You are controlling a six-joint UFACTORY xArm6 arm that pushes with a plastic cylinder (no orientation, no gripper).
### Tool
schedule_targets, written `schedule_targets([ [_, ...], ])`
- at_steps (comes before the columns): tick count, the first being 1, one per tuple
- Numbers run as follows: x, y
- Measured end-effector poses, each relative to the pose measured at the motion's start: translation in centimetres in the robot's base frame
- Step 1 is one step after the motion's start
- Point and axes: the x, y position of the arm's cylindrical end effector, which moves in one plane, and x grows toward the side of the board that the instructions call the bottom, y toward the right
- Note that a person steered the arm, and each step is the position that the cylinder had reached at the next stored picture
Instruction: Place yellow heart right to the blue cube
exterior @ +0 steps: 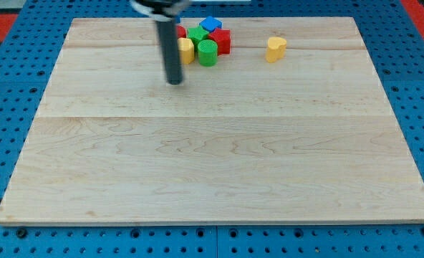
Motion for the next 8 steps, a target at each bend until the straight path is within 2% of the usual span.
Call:
schedule_targets([
  [3,-5.7,18.8],
  [4,-8.5,15.4],
  [5,-9.9,14.5],
  [6,-6.4,15.0],
  [7,-7.2,11.6],
  [8,-10.6,11.0],
])
